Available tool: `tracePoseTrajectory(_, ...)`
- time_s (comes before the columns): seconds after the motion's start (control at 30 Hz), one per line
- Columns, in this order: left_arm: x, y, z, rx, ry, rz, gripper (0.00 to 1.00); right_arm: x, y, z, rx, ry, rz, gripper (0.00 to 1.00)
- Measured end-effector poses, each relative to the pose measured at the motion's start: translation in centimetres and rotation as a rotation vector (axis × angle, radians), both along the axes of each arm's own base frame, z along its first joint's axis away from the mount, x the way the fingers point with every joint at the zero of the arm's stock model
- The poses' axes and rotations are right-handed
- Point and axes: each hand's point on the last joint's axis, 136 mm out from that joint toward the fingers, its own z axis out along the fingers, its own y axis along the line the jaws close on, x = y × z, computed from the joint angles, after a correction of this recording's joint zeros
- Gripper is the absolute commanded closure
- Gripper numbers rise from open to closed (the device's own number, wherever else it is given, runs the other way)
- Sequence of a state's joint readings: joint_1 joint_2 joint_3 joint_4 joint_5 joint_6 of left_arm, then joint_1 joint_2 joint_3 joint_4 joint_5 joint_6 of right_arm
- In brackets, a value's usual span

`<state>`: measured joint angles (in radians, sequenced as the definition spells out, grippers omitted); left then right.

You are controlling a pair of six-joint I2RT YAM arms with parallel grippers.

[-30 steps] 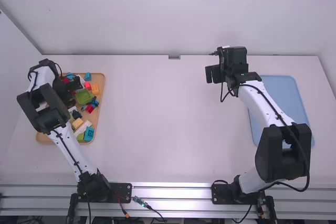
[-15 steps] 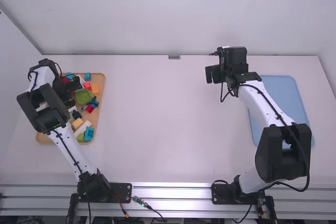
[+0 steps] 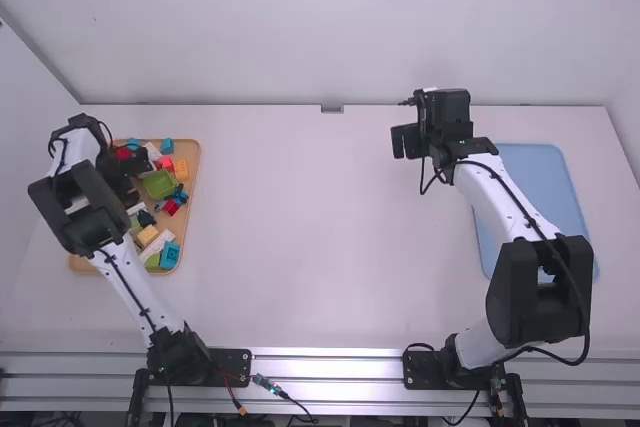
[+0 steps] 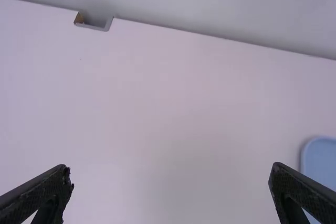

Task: Assemble lego blocks to make yellow taxi

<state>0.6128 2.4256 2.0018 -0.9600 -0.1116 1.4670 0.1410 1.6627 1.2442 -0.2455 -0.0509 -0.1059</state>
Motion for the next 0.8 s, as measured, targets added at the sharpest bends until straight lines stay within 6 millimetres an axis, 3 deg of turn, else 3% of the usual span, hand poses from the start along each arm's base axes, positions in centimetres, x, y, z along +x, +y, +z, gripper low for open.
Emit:
tracePoseTrajectory(0.07, -0.21, 0.27, -0.01, -0.005, -0.004, 0.009, 0.23, 0.05, 0.14, 0.07, 0.001, -0.004, 0.0, 0.01)
tracePoseTrajectory(0.13, -0.26, 0.35, -0.01, -0.007, -0.005, 0.011, 0.25, 0.05, 0.28, 0.1, 0.001, -0.006, 0.005, 0.01)
tracePoseTrajectory(0.6, 0.38, -0.04, -0.05, -0.034, -0.039, 0.008, 0.28, 0.14, 0.79, 0.29, 0.005, -0.016, 0.016, 0.01)
tracePoseTrajectory(0.73, 0.54, -0.28, -0.06, -0.048, -0.049, 0.007, 0.43, 0.14, 0.79, 0.31, 0.007, -0.016, 0.015, 0.01)
tracePoseTrajectory(0.8, 0.56, -0.28, -0.06, -0.047, -0.049, 0.006, 0.43, 0.14, 0.78, 0.29, 0.005, -0.016, 0.017, 0.01)
